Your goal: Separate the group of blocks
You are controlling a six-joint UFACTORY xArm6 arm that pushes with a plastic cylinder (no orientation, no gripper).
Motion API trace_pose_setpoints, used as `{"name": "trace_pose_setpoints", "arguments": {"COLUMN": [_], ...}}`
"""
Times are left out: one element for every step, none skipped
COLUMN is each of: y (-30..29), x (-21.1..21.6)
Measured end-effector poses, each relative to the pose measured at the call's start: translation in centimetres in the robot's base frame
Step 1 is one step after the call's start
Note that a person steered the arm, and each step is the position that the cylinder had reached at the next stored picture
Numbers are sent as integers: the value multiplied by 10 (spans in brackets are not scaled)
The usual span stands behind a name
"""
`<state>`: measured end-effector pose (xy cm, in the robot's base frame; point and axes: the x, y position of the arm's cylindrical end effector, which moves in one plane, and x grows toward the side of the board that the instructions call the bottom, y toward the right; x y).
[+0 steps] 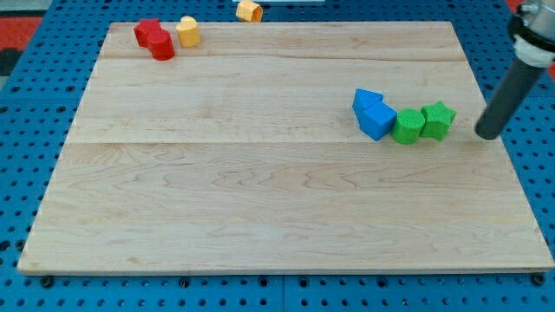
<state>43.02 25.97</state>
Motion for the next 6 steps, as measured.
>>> {"name": "trace_pose_setpoints", "arguments": {"y": [-31, -54, -61, -102, -125, -125], "x": [-14, -25, -26, -24, -26, -32]}}
